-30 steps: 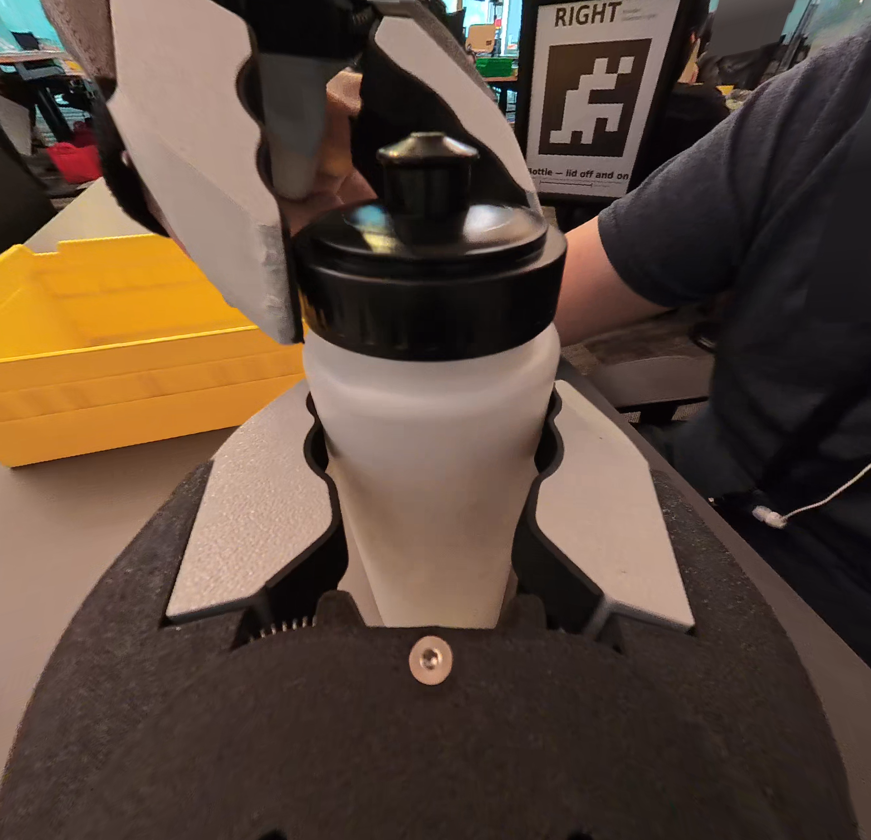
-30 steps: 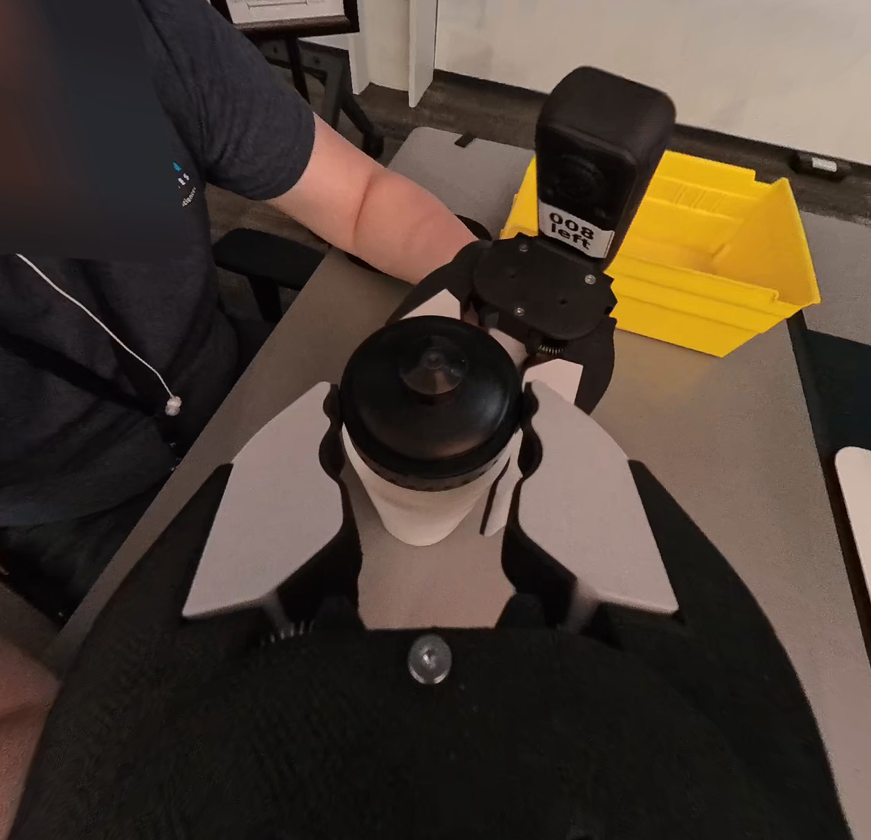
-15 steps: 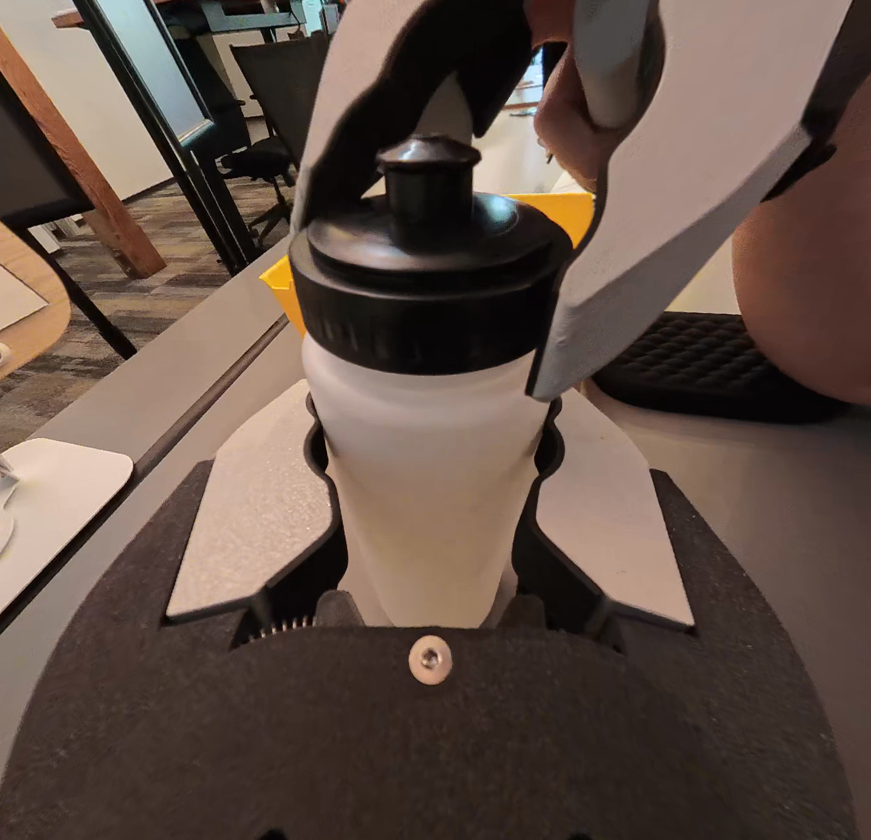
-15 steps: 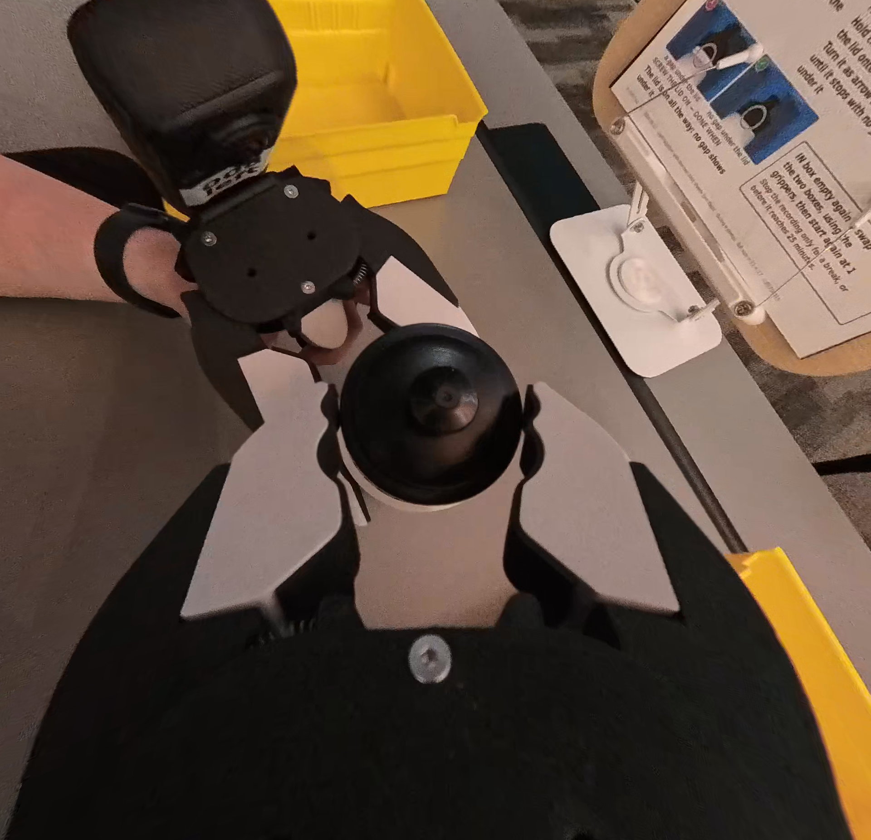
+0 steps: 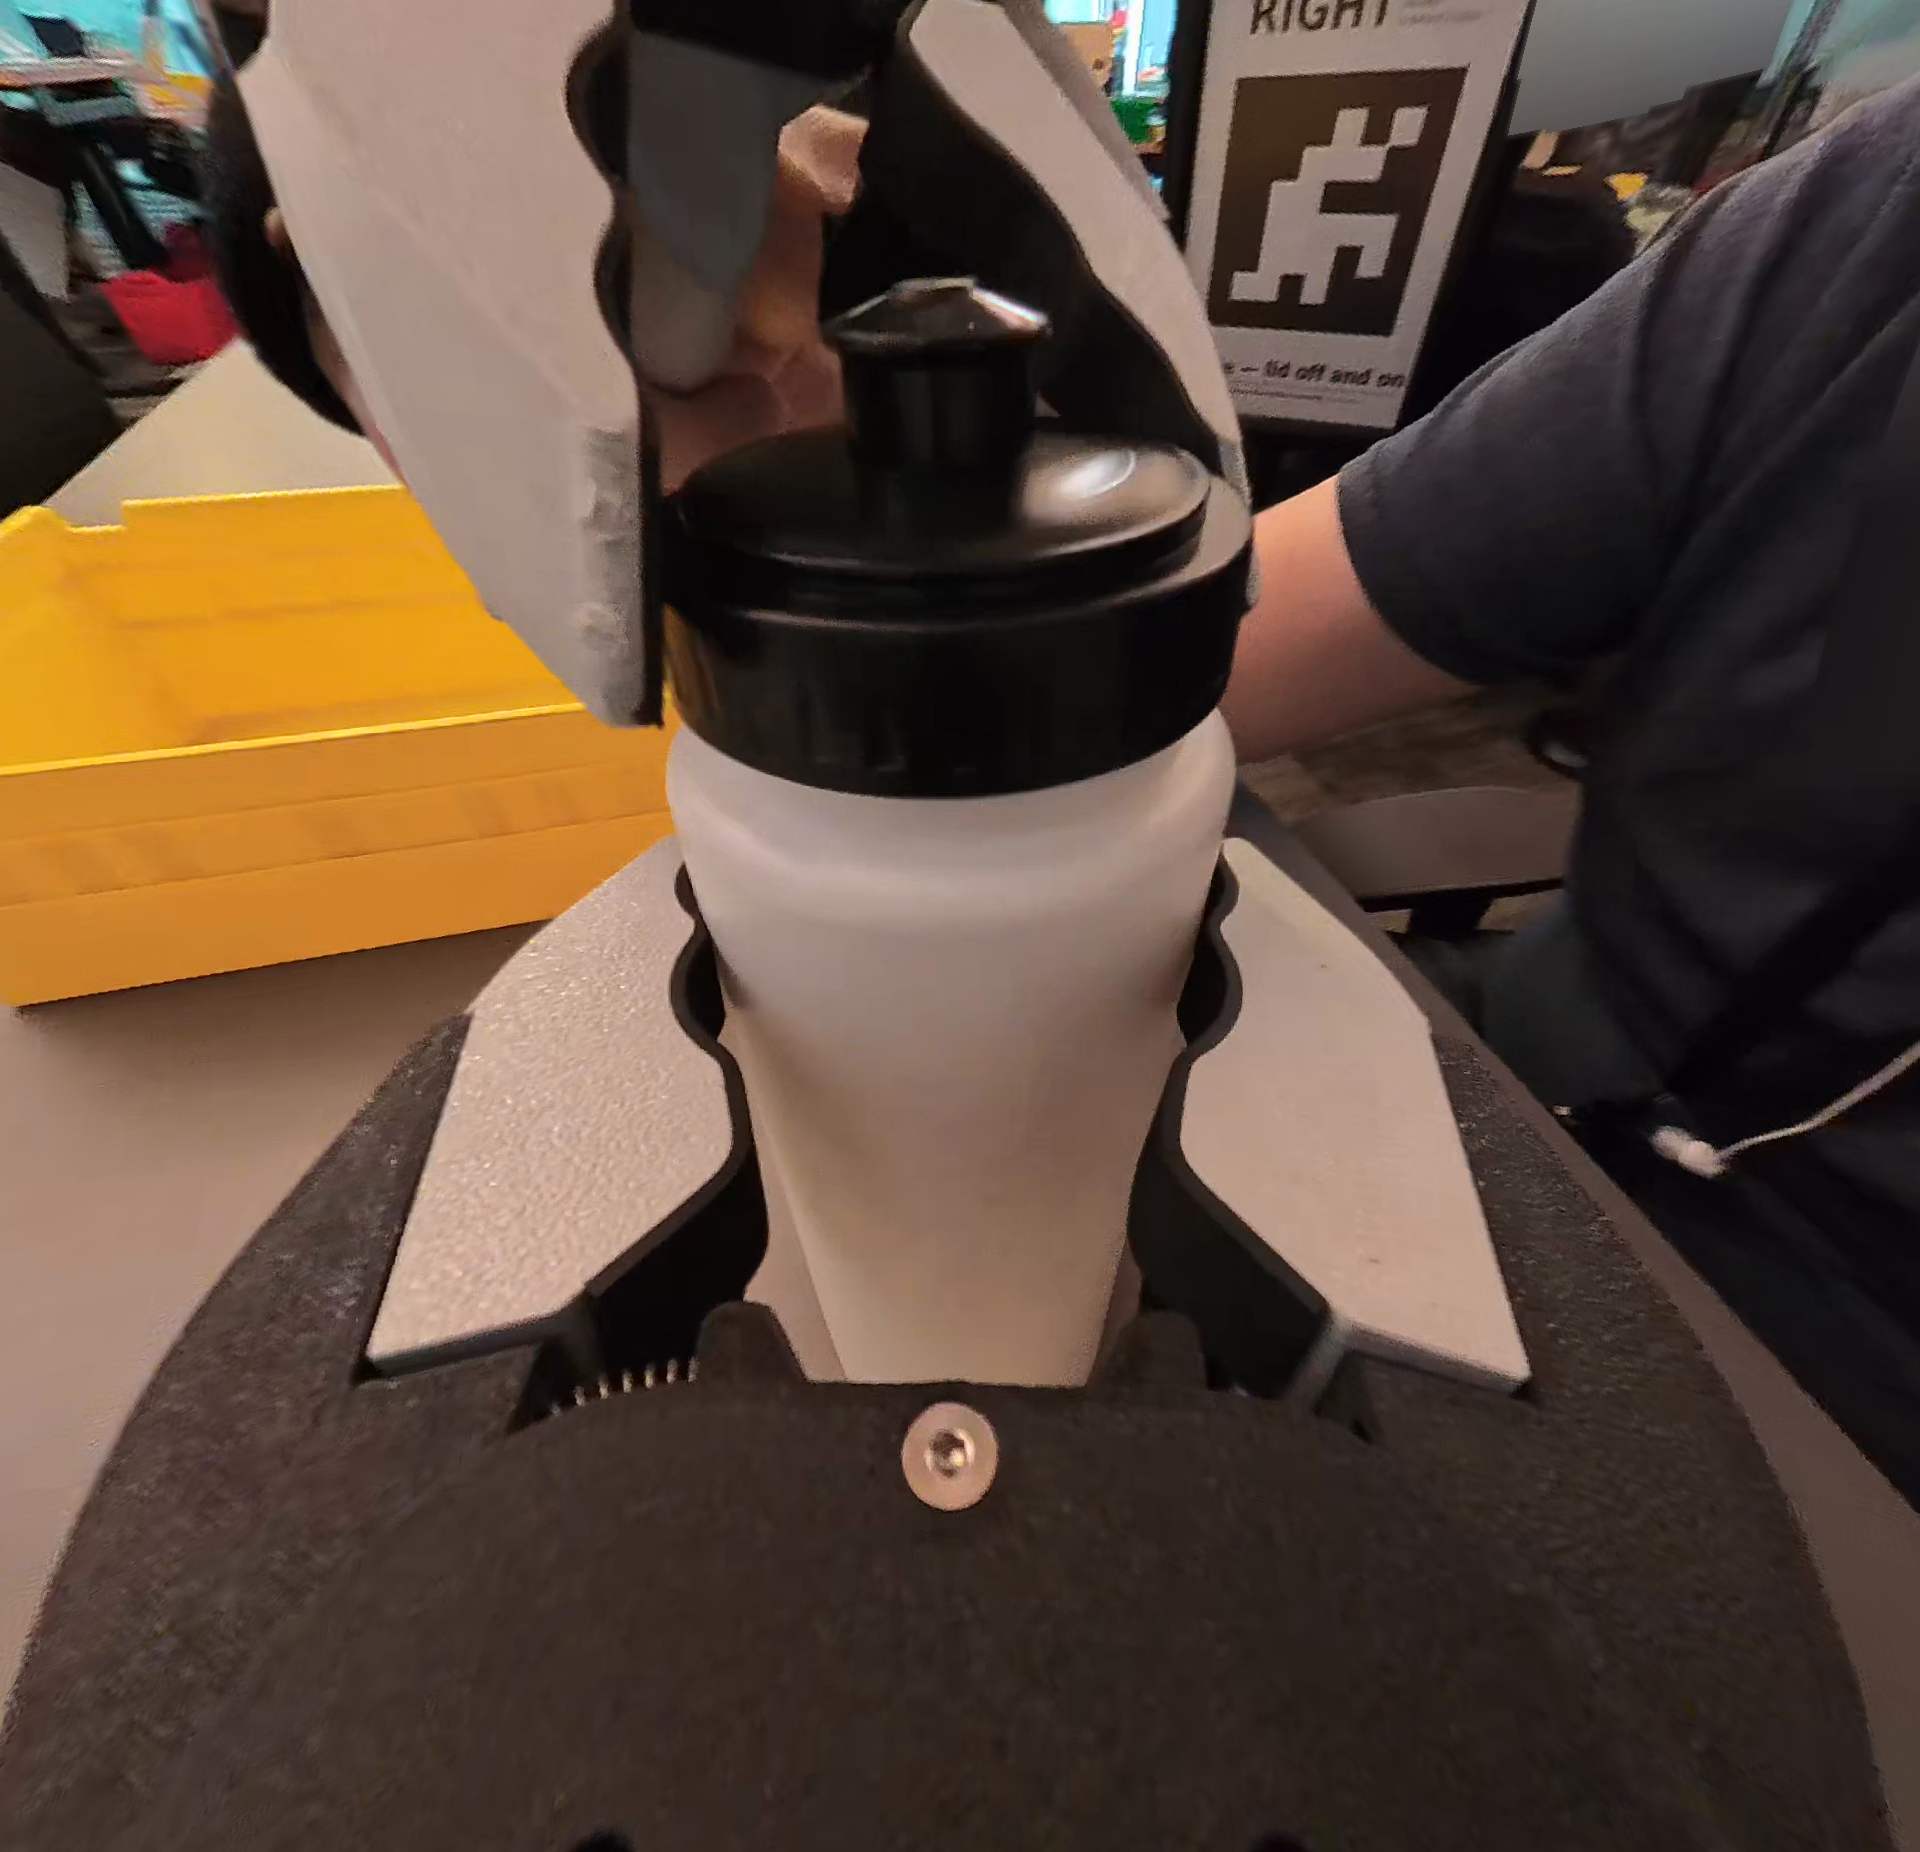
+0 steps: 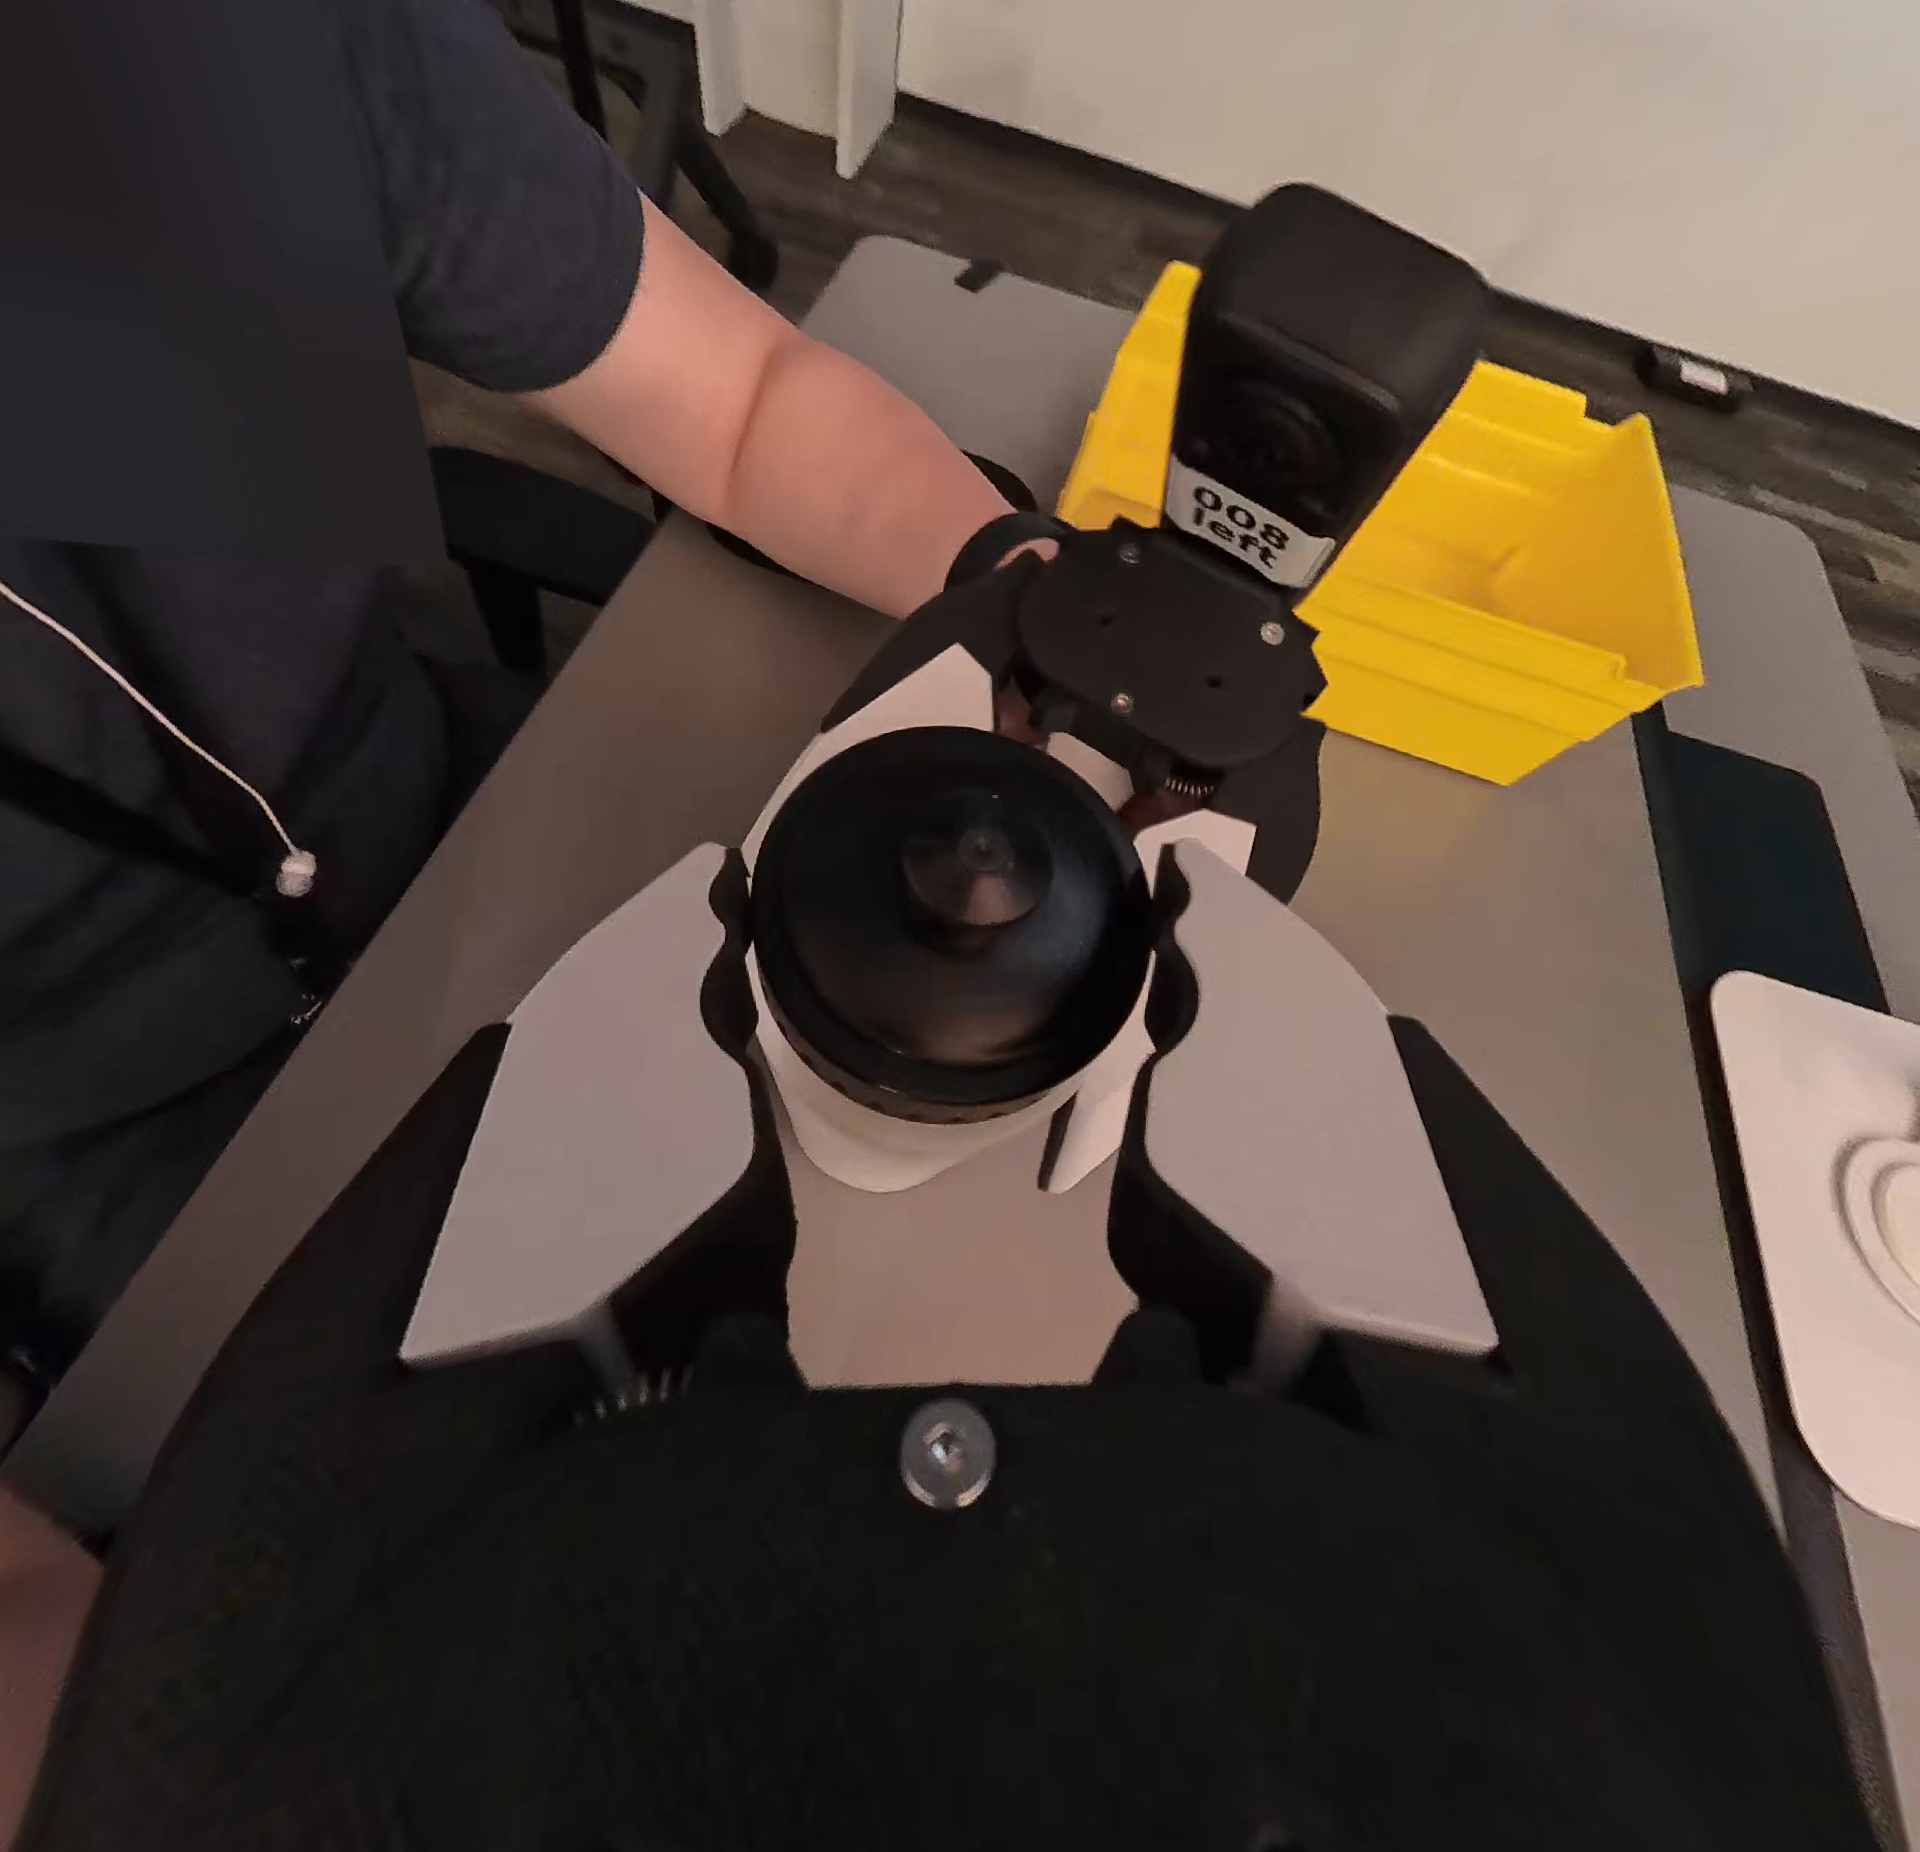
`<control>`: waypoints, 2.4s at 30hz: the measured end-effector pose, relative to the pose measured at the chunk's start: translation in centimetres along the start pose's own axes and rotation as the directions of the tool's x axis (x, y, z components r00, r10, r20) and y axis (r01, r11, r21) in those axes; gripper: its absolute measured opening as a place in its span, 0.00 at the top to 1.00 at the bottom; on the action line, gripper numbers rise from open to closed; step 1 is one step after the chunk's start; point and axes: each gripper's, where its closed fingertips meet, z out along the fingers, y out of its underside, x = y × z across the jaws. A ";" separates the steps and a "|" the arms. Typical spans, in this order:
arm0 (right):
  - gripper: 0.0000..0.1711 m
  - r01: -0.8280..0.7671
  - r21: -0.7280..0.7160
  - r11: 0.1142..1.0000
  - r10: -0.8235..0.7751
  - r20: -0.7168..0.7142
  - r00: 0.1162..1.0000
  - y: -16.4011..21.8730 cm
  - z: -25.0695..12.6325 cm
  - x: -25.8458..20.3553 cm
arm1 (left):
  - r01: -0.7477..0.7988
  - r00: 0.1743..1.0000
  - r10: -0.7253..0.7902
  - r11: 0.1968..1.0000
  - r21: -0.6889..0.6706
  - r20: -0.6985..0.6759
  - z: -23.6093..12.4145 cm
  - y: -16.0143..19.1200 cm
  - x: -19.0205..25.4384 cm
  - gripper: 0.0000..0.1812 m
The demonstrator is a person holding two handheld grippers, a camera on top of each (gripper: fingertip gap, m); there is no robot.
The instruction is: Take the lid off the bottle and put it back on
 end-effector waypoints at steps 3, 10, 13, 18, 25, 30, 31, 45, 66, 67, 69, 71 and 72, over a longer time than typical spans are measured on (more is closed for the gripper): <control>0.56 0.025 0.092 0.995 -0.032 0.070 0.997 -0.8 0.2 -0.7 | 0.012 0.998 -0.013 1.000 -0.004 -0.058 0.0 -0.1 0.9 0.52; 0.56 0.041 0.132 0.990 -0.053 0.095 0.994 -1.1 0.4 -1.0 | -0.009 0.998 0.009 1.000 -0.015 -0.061 0.1 0.0 1.1 0.52; 0.56 0.001 0.163 0.987 -0.017 0.097 0.995 -1.5 0.7 -0.5 | -0.013 1.000 0.013 0.999 -0.038 -0.006 0.1 0.3 0.2 0.52; 0.69 -0.085 0.151 0.985 0.091 -0.031 0.995 -1.0 0.1 2.3 | 0.038 0.989 -0.032 0.998 -0.044 0.141 -0.6 0.5 -2.5 0.52; 0.69 -0.109 0.125 0.986 0.116 -0.048 0.992 -0.4 -0.7 2.4 | 0.029 0.983 -0.020 0.998 -0.048 0.184 -0.8 0.5 -3.2 0.52; 0.69 -0.117 0.111 0.987 0.125 -0.071 0.990 -0.2 -0.9 2.6 | 0.042 0.981 -0.029 0.997 -0.060 0.193 -0.9 0.6 -3.5 0.52; 0.69 -0.131 0.113 0.985 0.139 -0.070 0.988 -0.2 -0.9 2.7 | 0.043 0.981 -0.030 0.997 -0.060 0.193 -0.9 0.6 -3.6 0.52; 0.70 -0.121 0.102 0.987 0.135 -0.153 0.979 -0.6 -1.0 3.8 | 0.036 0.961 -0.017 0.997 -0.066 0.276 -1.8 0.7 -5.0 0.52; 0.70 -0.815 0.107 0.570 0.237 -0.971 0.038 28.3 -24.2 12.6 | 0.112 0.848 -0.076 0.993 -0.037 0.524 -5.7 1.4 -9.6 0.52; 0.70 -0.835 0.104 0.540 0.233 -0.972 0.030 29.6 -23.8 12.6 | 0.109 0.844 -0.072 0.993 -0.039 0.531 -5.8 1.4 -9.8 0.52; 0.70 -0.866 0.101 0.489 0.237 -0.971 0.021 31.7 -22.9 12.4 | 0.107 0.838 -0.066 0.993 -0.043 0.541 -6.0 1.5 -9.9 0.52; 0.70 -0.882 0.092 0.463 0.213 -0.977 0.010 33.1 -22.6 12.4 | 0.105 0.832 -0.065 0.994 -0.042 0.551 -6.2 1.5 -10.1 0.52; 0.70 -0.888 0.083 0.453 0.197 -0.980 0.009 33.7 -22.7 12.3 | 0.104 0.829 -0.063 0.994 -0.042 0.556 -6.3 1.5 -10.2 0.52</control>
